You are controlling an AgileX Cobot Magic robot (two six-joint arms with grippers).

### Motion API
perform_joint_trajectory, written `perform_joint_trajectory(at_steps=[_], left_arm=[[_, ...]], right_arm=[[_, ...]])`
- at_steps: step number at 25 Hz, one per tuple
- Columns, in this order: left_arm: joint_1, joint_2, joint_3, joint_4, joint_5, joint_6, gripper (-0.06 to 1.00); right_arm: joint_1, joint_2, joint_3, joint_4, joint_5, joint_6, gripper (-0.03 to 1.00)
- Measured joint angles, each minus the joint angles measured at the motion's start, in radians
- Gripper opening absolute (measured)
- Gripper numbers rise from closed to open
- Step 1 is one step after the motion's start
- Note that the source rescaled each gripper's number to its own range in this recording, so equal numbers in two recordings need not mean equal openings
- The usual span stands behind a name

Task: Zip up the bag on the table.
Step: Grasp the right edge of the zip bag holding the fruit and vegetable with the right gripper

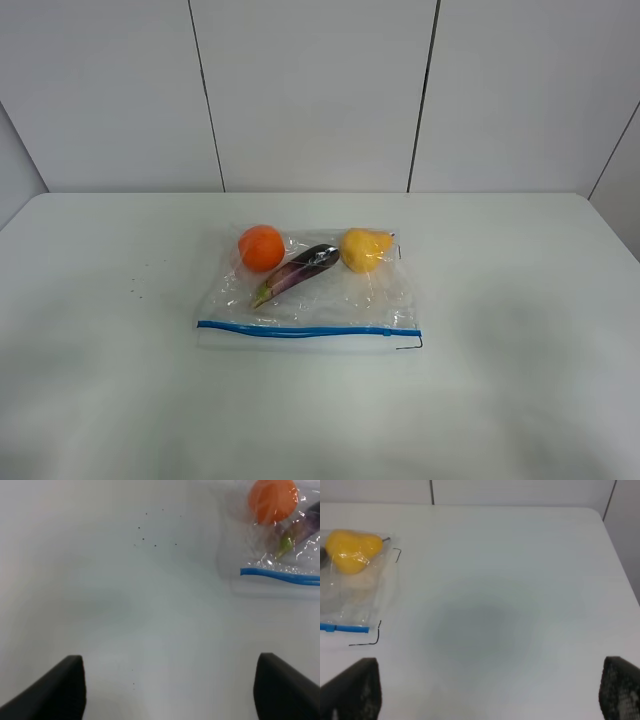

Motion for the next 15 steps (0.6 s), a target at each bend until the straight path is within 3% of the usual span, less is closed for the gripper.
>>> perform_joint_trajectory(at_steps=[10, 15], left_arm=[[0.0, 0.0, 0.0, 0.0, 0.0, 0.0, 0.87], [0.0, 0.0, 0.0, 0.0, 0.0, 0.0, 0.87]], right_arm=[[0.0, 0.003, 0.0, 0.0, 0.0, 0.0, 0.97], [0.0, 0.192, -0.088, 0.0, -0.023, 0.0, 0.95]])
